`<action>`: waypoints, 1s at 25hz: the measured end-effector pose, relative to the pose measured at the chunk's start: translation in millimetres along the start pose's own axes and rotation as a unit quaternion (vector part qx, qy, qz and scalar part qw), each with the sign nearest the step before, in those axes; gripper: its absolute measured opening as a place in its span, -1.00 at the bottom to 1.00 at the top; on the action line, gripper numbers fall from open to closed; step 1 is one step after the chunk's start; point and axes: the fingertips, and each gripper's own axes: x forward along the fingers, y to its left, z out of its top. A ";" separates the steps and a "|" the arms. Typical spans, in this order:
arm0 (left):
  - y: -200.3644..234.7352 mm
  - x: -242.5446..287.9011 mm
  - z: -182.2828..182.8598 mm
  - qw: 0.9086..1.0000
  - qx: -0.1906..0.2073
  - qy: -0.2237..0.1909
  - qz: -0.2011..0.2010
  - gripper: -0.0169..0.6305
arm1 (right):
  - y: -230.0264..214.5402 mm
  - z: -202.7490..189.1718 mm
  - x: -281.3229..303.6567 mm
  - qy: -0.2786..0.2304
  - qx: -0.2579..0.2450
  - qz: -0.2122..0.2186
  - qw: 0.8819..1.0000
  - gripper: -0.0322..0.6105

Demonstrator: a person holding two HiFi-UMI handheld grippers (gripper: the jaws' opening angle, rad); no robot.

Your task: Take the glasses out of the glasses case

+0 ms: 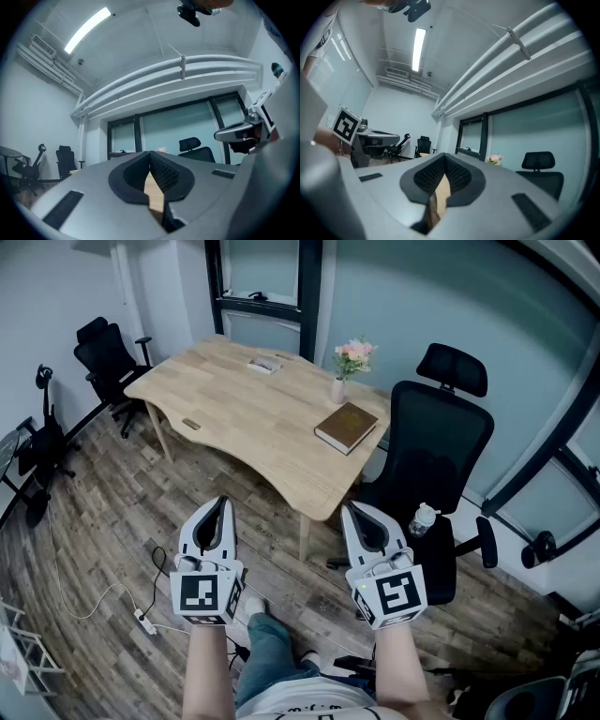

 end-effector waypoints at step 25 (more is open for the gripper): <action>280.5 178.2 -48.2 1.000 -0.012 -0.010 0.027 -0.90 | 59.9 -0.9 336.4 -0.007 0.001 0.017 1.000 -0.87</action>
